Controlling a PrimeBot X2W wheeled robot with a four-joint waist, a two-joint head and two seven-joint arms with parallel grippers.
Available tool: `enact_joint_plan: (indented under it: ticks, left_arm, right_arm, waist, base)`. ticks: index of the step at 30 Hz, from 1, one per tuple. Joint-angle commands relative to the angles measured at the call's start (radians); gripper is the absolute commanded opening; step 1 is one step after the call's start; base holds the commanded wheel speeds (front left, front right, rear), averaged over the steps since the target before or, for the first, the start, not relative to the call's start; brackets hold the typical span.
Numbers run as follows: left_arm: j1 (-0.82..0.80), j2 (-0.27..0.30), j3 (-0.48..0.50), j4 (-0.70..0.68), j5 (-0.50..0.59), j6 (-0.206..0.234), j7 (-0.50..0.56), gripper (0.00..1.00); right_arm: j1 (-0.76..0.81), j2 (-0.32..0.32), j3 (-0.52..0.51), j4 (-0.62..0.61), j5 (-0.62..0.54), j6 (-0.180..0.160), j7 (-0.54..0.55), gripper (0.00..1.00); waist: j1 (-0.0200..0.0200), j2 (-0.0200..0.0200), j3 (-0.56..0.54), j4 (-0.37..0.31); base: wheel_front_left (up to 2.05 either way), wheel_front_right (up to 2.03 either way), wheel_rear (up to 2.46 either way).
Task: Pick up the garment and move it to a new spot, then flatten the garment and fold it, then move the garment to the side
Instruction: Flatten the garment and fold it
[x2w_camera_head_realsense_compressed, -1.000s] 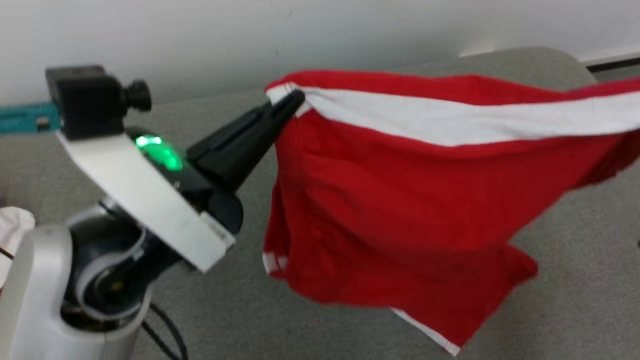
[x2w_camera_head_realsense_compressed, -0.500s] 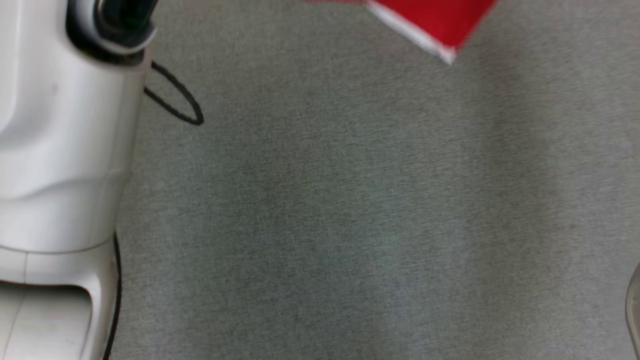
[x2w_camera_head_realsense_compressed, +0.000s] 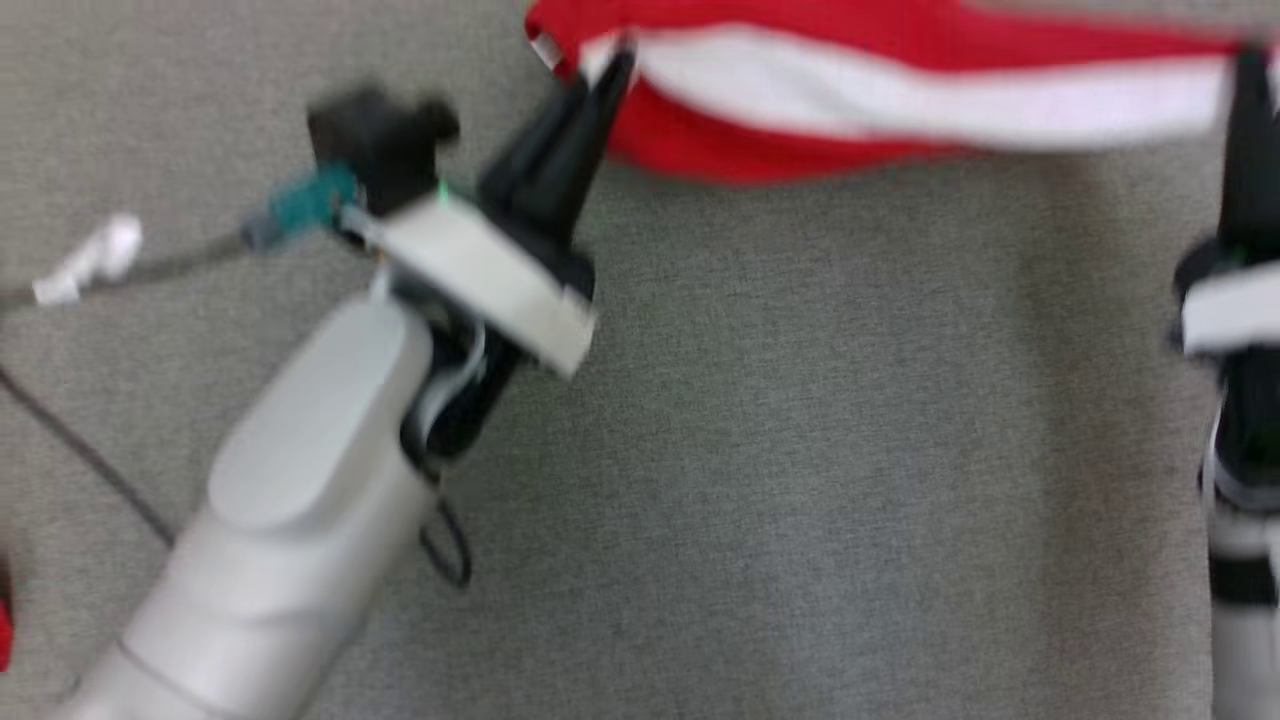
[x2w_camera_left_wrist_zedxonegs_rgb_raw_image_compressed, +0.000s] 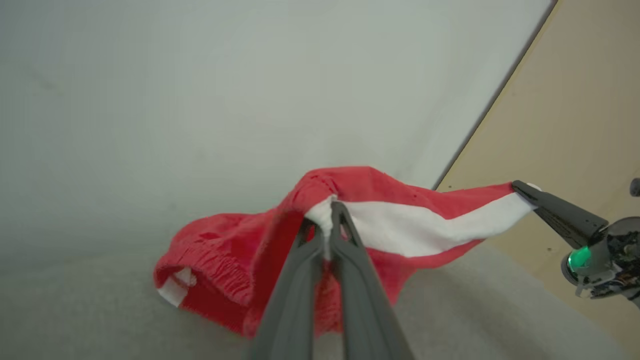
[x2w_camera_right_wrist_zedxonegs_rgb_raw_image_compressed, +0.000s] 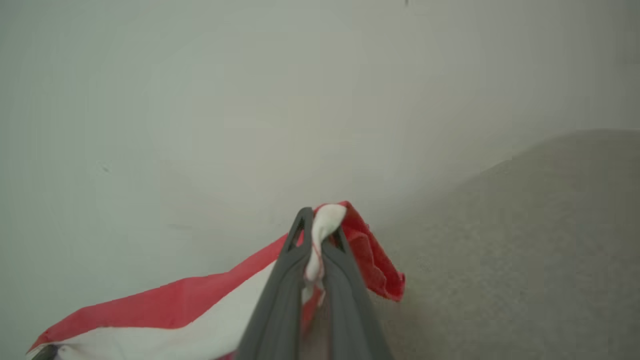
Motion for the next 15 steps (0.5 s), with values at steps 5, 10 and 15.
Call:
enact_joint_plan:
  ticks: [5, 10, 15]
  left_arm:
    - [0.225, 0.066, -0.033, -0.068, -0.035, 0.0, -0.052, 0.0]
    - [0.436, 0.101, -0.039, -0.145, -0.079, 0.028, -0.064, 0.0]
    - [0.645, 0.15, -0.071, -0.226, -0.101, 0.081, -0.055, 0.0]
  right_arm:
    - [0.298, -0.02, 0.013, -0.118, 0.015, 0.0, 0.01, 0.0]
    - [0.53, -0.038, 0.039, -0.184, -0.012, 0.0, 0.049, 0.0]
    - [0.721, -0.053, 0.029, -0.221, -0.017, 0.0, 0.074, 0.0]
  waist:
    - [-0.0002, 0.0, -0.085, 0.007]
    - [-0.0002, 0.0, -0.17, 0.001]
    - [-0.0002, 0.0, -0.26, -0.009]
  base:
    - [0.0, 0.0, 0.0]
    - [0.0, 0.0, 0.0]
    - [0.0, 0.0, 0.0]
